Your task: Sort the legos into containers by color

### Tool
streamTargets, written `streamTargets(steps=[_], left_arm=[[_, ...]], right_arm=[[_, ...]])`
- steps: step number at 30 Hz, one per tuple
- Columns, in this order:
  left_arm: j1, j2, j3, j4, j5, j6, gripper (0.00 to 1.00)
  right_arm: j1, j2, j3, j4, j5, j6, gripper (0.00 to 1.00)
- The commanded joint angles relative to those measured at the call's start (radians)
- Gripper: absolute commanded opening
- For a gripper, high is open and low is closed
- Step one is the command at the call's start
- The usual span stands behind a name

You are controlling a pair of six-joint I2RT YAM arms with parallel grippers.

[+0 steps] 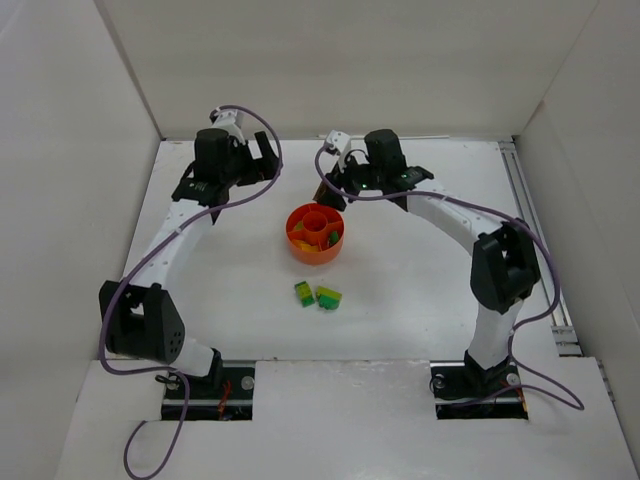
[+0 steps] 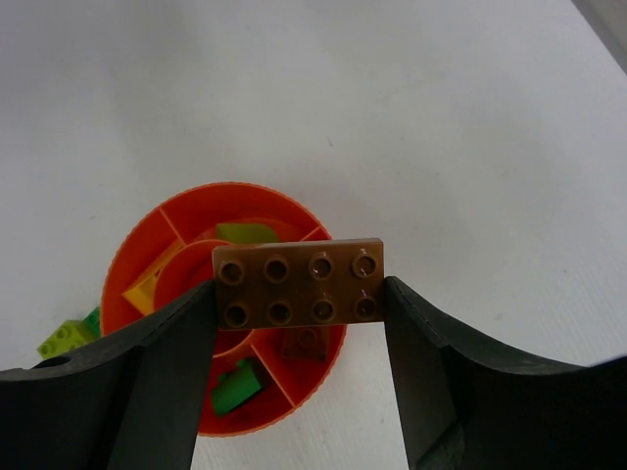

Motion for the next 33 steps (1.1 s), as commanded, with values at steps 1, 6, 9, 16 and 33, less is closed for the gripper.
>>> streamTargets(steps=[1,6,9,16,33], left_arm=[[-0.023,-0.060,-0.022,0.016,-0.021,-0.016,0.99],[-0.032,-0.070,-0.031,0.007,-0.031,-0.016,0.99],[-0.032,-0.079,-0.031,0.007,-0.031,-0.016,0.99],[-0.042,-0.079,-0.040,0.007,-0.031,-0.016,0.99],[-0.042,-0.079,-0.050,0.007,-0.031,-0.016,0.99]], right_arm=[[-0.008,0.012,0.019,0.021,-0.152,-0.024,0.55],[-0.008,0.042,0.019,0.021,-0.230,0.035,0.60],[-0.008,0.052,0.007,0.021,-0.275,0.055,0.60],[-0.080,0.052,-0.024,-0.061,-0.475,-0.148,0.60],[-0.020,0.046,0.044,-0.110,0.147,-0.241,0.64]])
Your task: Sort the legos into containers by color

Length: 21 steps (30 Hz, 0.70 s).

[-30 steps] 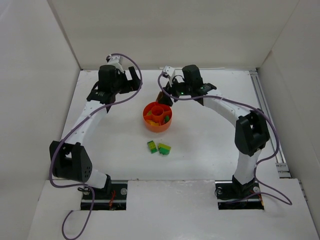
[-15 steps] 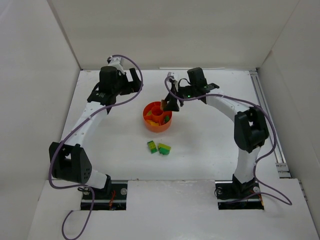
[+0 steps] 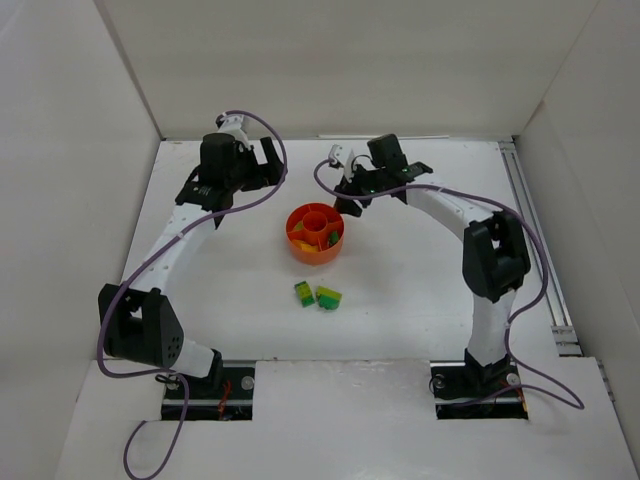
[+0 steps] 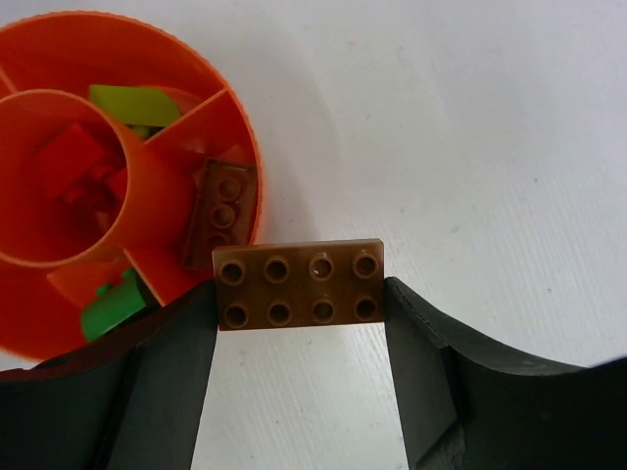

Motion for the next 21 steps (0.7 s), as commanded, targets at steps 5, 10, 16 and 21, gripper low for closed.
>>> streamTargets(steps=[5,10,16,21], left_arm=[[-0.005,-0.041,-0.015,0.023,-0.014,-0.006,0.99],[-0.005,-0.041,-0.015,0.023,-0.014,-0.006,0.99],[-0.005,-0.041,-0.015,0.023,-0.014,-0.006,0.99],[-0.005,-0.031,-0.015,0.023,-0.014,-0.006,0.99]], right_arm=[[0.096,-0.072,-0.031,0.154,0.280,0.068,0.65],[0.143,-0.072,-0.021,0.154,0.389,0.057,0.67],[0.168,-0.099,-0.055,0.143,0.507,0.030,0.72],[0.186,-0.119,-0.077,0.143,0.481,0.019,0.73]])
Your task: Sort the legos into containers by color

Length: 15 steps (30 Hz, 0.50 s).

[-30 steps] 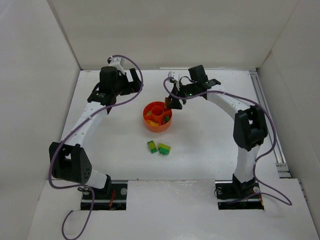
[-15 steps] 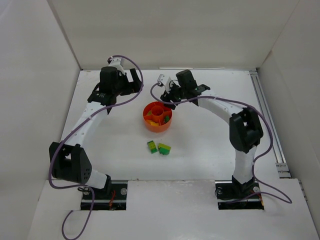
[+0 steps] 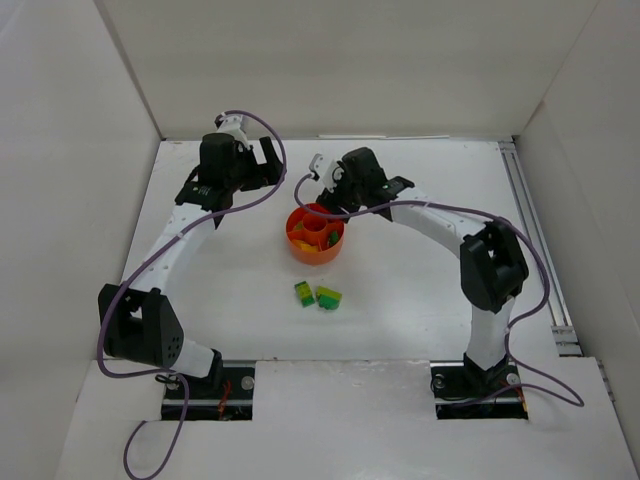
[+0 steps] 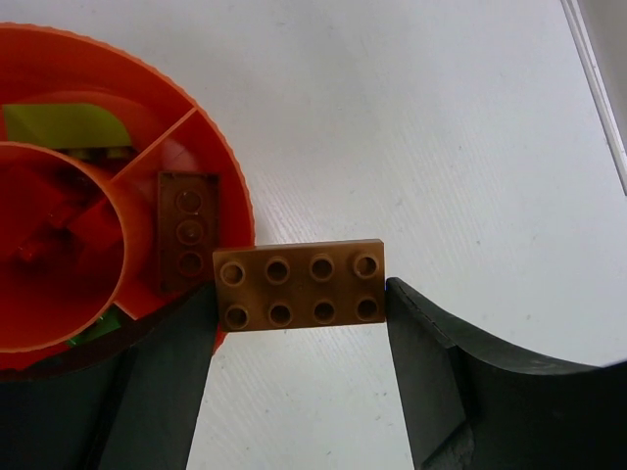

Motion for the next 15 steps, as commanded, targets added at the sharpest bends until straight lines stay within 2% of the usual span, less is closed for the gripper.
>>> streamTargets(steps=[1,7,9,15], left_arm=[[-0.005,-0.031,-0.015,0.023,-0.006,-0.006,0.99],[-0.005,-0.031,-0.015,0.032,0.005,-0.006,0.99],[-0.005,-0.031,-0.015,0.033,0.014,-0.006,0.99],[-0.005,-0.031,-0.015,0.033,0.023,0.004,0.99]], right_arm=[[0.017,-0.077,-0.019,0.044,0.017,-0.015,0.73],[0.017,-0.138,-0.091,0.081,-0.098,-0.160,0.73],[0.017,-0.138,-0.102,0.081,-0.143,-0.214,0.80],[0.007,-0.138,-0.082,0.032,-0.309,-0.385,0.75]])
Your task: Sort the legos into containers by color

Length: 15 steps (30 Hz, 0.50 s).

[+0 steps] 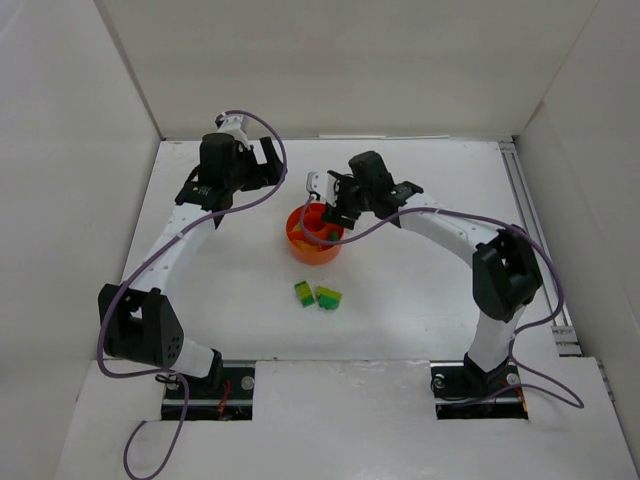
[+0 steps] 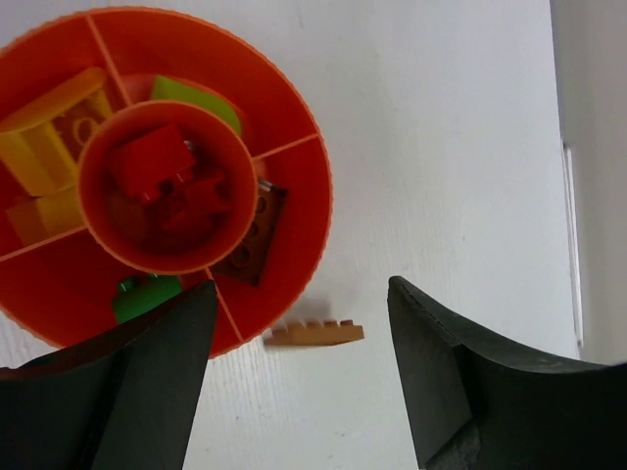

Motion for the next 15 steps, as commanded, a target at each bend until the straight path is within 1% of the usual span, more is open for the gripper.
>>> streamTargets(steps=[1,4,5,6,7,8,9,10,11,12,13,14,15], left_arm=[[-0.005,-0.031,-0.015,0.031,0.013,0.003,0.99],[-0.005,-0.031,-0.015,0.031,0.013,0.003,0.99],[-0.005,-0.031,-0.015,0.031,0.013,0.003,0.99],[-0.005,-0.031,-0.015,0.031,0.013,0.003,0.99],[-0.005,-0.031,-0.015,0.031,0.013,0.003,0.99],[-0.005,-0.031,-0.015,0.031,0.013,0.003,0.99],[-0.005,-0.031,-0.015,0.031,0.013,0.003,0.99],[-0.005,-0.031,-0.015,0.031,0.013,0.003,0.99],[-0.005,-0.031,-0.015,0.031,0.022,0.003,0.99],[-0.005,-0.031,-0.015,0.031,0.023,0.003,0.99],[-0.005,-0.031,-0.006,0.031,0.033,0.003,0.99],[-0.005,-0.031,-0.005,0.031,0.033,0.014,0.99],[-0.005,-0.022,-0.005,0.031,0.049,0.014,0.99]], right_arm=[[0.002,-0.030,0.032,0.018,-0.150,-0.124,0.75],[-0.021,0.001,0.096,-0.030,-0.187,-0.124,0.65],[-0.043,0.001,0.112,-0.040,-0.204,-0.124,0.60],[-0.053,0.001,0.112,-0.027,-0.204,-0.095,0.56],[-0.064,0.001,0.112,-0.005,-0.204,-0.052,0.54],[-0.079,0.001,0.101,0.024,-0.195,0.006,0.55],[-0.125,-0.011,0.072,0.053,-0.206,0.064,0.56],[-0.151,-0.021,0.057,0.105,-0.216,0.214,0.56],[-0.177,-0.034,0.037,0.133,-0.248,0.285,0.56],[-0.217,-0.035,0.000,0.145,-0.249,0.333,0.59],[-0.217,-0.035,-0.009,0.136,-0.226,0.402,0.61],[-0.217,-0.035,-0.009,0.116,-0.174,0.402,0.61],[-0.217,-0.035,-0.009,0.093,-0.085,0.402,0.59]])
